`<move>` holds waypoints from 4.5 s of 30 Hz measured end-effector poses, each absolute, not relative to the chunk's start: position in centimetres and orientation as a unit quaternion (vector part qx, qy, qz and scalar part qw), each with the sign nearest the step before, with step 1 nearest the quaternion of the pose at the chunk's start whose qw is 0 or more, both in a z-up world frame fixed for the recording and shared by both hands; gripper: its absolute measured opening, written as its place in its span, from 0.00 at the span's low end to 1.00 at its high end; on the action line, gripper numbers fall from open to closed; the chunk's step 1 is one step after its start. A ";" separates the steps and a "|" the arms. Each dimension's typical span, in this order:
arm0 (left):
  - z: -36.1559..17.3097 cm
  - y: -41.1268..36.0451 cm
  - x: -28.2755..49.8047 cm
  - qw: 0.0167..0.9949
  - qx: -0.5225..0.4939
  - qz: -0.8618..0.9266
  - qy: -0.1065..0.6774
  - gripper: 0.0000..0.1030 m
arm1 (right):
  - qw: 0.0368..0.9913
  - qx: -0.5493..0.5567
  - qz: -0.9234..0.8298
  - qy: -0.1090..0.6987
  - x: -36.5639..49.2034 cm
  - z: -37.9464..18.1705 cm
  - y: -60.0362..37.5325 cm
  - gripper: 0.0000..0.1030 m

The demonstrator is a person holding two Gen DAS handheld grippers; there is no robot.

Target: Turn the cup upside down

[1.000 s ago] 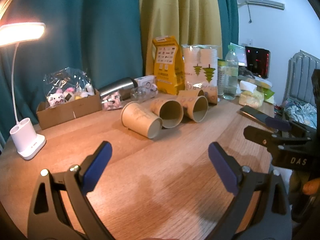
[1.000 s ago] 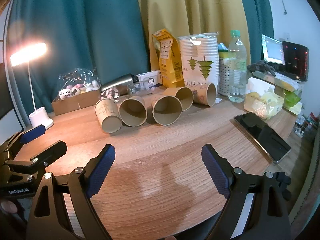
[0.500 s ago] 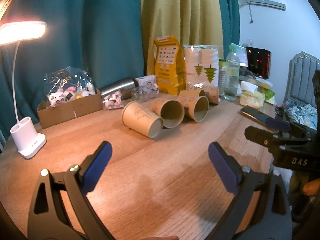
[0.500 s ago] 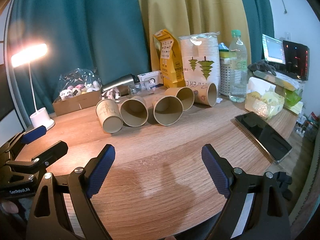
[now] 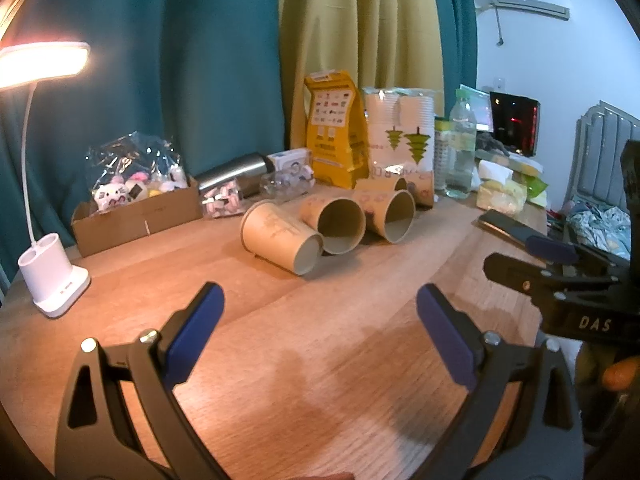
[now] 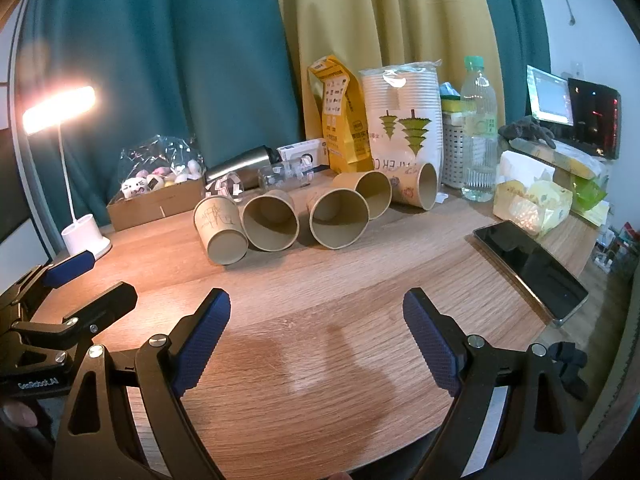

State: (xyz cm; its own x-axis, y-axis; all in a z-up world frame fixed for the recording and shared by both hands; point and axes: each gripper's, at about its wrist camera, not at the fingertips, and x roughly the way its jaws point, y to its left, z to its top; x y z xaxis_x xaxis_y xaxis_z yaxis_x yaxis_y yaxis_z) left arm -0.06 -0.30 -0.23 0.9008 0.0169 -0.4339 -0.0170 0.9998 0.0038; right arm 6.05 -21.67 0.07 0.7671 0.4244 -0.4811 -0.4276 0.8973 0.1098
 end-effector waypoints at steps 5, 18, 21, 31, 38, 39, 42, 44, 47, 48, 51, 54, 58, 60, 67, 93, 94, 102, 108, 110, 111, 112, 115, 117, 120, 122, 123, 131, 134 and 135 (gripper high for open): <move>-0.2 -0.4 -0.1 0.974 -0.002 0.011 0.225 0.95 | 0.940 -0.003 0.227 0.255 6.1 0.0 -21.6 0.88; -0.4 0.3 0.5 0.972 -0.017 0.010 0.236 0.95 | 0.940 -0.002 0.227 0.256 6.1 0.0 -21.7 0.88; -0.4 0.3 0.5 0.972 -0.017 0.012 0.235 0.95 | 0.940 -0.003 0.228 0.256 6.1 0.0 -21.6 0.88; -0.3 0.3 0.5 0.972 -0.015 0.010 0.235 0.95 | 0.939 -0.002 0.227 0.257 6.1 0.0 -21.7 0.88; -0.3 0.3 0.5 0.972 -0.015 0.010 0.236 0.95 | 0.939 -0.002 0.228 0.256 6.1 -0.1 -21.7 0.88; -0.3 0.3 0.5 0.972 -0.015 0.010 0.235 0.95 | 0.939 -0.002 0.228 0.257 6.2 -0.1 -21.7 0.88; -0.3 0.3 0.5 0.972 -0.014 0.010 0.235 0.95 | 0.939 -0.002 0.228 0.257 6.2 -0.1 -21.8 0.88; -0.2 0.3 0.6 0.972 -0.014 0.008 0.235 0.95 | 0.939 -0.002 0.228 0.257 6.2 -0.1 -21.8 0.88; -0.2 0.3 0.7 0.972 -0.013 0.007 0.235 0.95 | 0.939 -0.001 0.228 0.257 6.1 -0.1 -21.7 0.88; -0.2 0.3 0.7 0.972 -0.013 0.007 0.235 0.95 | 0.939 -0.002 0.228 0.257 6.2 -0.1 -21.8 0.88; -0.2 0.2 0.7 0.972 -0.013 0.007 0.235 0.95 | 0.939 -0.001 0.228 0.257 6.2 -0.1 -21.7 0.88; -0.2 0.3 0.7 0.972 -0.013 0.006 0.236 0.95 | 0.939 -0.001 0.228 0.257 6.2 -0.1 -21.8 0.88; -0.3 0.1 0.6 0.972 -0.013 0.006 0.235 0.95 | 0.939 -0.001 0.228 0.257 6.1 -0.3 -21.7 0.88; -0.4 0.0 0.6 0.972 -0.013 0.005 0.235 0.95 | 0.939 -0.001 0.229 0.257 6.1 -0.3 -21.7 0.88; -0.5 -0.1 0.5 0.972 -0.013 0.003 0.236 0.95 | 0.938 0.001 0.230 0.258 6.2 -0.3 -21.8 0.88; -0.9 7.5 17.2 0.885 -0.187 0.053 0.422 0.95 | 0.915 0.037 0.289 0.278 13.6 1.7 -20.7 0.88; -1.1 7.7 17.7 0.883 -0.188 0.055 0.426 0.95 | 0.914 0.040 0.292 0.279 13.8 1.6 -20.6 0.88; -2.8 8.5 21.9 0.857 -0.199 0.085 0.467 0.94 | 0.901 0.057 0.308 0.300 15.7 -0.1 -20.9 0.88; -3.5 7.8 23.6 0.851 -0.178 0.089 0.486 0.94 | 0.897 0.068 0.310 0.308 16.5 -0.9 -21.2 0.88; -3.9 7.8 23.9 0.847 -0.182 0.088 0.491 0.83 | 0.895 0.070 0.310 0.312 16.6 -1.1 -21.3 0.88; -4.1 7.8 24.1 0.845 -0.181 0.087 0.496 0.82 | 0.894 0.073 0.310 0.314 16.7 -1.3 -21.4 0.88; -4.2 7.9 24.0 0.846 -0.183 0.077 0.494 0.78 | 0.894 0.073 0.311 0.314 16.7 -1.3 -21.4 0.88; -4.7 7.9 23.9 0.841 -0.191 0.071 0.500 0.66 | 0.893 0.075 0.314 0.313 16.7 -1.3 -21.5 0.88; -4.7 7.8 23.7 0.843 -0.193 0.068 0.498 0.65 | 0.894 0.075 0.314 0.312 16.7 -1.3 -21.5 0.88; -4.5 7.8 23.2 0.845 -0.197 0.058 0.493 0.64 | 0.895 0.071 0.314 0.309 16.4 -1.3 -21.4 0.88; -4.1 8.0 22.5 0.848 -0.201 0.053 0.488 0.63 | 0.895 0.070 0.315 0.306 16.1 -1.1 -21.2 0.88; -3.8 8.1 22.0 0.850 -0.204 0.050 0.484 0.63 | 0.896 0.068 0.317 0.305 16.0 -1.0 -21.1 0.88; -0.9 7.5 16.6 0.862 -0.253 0.011 0.439 0.63 | 0.890 0.083 0.355 0.273 12.4 0.5 -19.8 0.88; 0.5 6.1 14.2 0.867 -0.271 -0.023 0.417 0.63 | 0.882 0.101 0.379 0.261 10.6 1.0 -19.2 0.88; 1.0 5.5 13.3 0.868 -0.279 -0.040 0.409 0.63 | 0.880 0.108 0.385 0.256 9.9 1.2 -19.0 0.88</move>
